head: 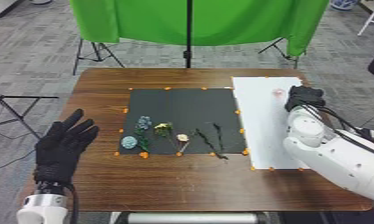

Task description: Arrange flowers

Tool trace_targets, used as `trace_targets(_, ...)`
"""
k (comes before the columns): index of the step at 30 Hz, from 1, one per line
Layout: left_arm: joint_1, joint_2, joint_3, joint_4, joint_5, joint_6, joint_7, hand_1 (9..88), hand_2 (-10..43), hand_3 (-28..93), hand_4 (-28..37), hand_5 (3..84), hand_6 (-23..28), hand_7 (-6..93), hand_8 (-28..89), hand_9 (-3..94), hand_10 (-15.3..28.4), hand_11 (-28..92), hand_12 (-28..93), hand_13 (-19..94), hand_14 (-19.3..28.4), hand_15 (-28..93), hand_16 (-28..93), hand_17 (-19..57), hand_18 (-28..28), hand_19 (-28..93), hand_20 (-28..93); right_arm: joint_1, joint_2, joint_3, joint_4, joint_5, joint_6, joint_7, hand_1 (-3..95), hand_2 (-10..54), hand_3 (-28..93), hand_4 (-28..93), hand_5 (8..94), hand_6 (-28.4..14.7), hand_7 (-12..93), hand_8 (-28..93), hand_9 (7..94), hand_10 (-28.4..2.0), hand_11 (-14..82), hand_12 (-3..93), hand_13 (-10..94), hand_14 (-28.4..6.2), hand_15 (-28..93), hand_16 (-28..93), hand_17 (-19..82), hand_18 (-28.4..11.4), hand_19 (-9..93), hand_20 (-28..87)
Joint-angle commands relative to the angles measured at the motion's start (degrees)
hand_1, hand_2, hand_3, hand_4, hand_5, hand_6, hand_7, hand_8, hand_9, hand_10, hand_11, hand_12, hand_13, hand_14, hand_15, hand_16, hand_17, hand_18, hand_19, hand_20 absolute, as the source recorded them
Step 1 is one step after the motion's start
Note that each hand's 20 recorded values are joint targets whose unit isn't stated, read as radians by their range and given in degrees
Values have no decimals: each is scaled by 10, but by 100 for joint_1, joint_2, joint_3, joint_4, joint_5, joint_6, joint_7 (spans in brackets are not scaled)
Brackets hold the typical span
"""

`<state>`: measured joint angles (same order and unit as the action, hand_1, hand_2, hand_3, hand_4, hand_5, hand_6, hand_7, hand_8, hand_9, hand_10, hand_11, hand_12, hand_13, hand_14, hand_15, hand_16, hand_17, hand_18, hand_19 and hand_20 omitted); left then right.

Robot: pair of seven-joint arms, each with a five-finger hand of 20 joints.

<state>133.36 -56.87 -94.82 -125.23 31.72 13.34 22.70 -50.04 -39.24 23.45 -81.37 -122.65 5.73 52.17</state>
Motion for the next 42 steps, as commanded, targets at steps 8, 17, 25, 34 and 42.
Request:
trace_targets(8,88,17,-30,-16,-15,-1,-38,192,97,762,-283,407,102,109,-89,381,215,244,112,261,284,515,-88,-85,268,556,155,-377,124,306,-1518,-158,1375,-1274,533,-95,667,-283,874,61,152,2,923,-55,100,324,714,-35,547,276,248,-186,821,394)
trace_targets(17,94,36,1,-11,-13,-36,-80,191,99,760,-283,407,102,110,-89,381,216,244,112,259,284,515,-89,-85,268,557,155,-596,-238,-28,-2101,-415,1179,-2097,515,-95,689,-283,864,57,151,-2,897,-58,106,323,676,-35,571,269,221,-188,804,402)
trace_targets(25,73,-94,-66,-34,139,-72,-359,188,105,755,-283,408,103,109,-89,381,217,243,111,260,284,516,-89,-85,269,558,154,-922,-301,19,-2173,-699,731,-2179,493,-95,700,-283,834,59,150,-15,851,-66,141,286,646,-47,590,241,202,-189,780,419)
trace_targets(34,51,-134,-62,-25,150,-85,-461,187,106,755,-283,409,104,108,-90,381,217,244,111,260,284,517,-90,-85,270,560,152,-1099,-288,67,-2268,-981,380,-2326,402,-95,791,-283,707,56,160,-95,743,-93,263,165,593,-77,646,146,168,-195,757,447)
trace_targets(42,105,139,66,-19,-63,27,-178,187,109,754,-283,409,104,108,-89,381,218,244,111,259,284,518,-91,-85,270,563,151,-1292,-222,420,-2472,-787,275,-2424,358,-95,803,-283,635,38,160,-138,700,-104,268,156,565,-88,659,139,152,-202,757,456)
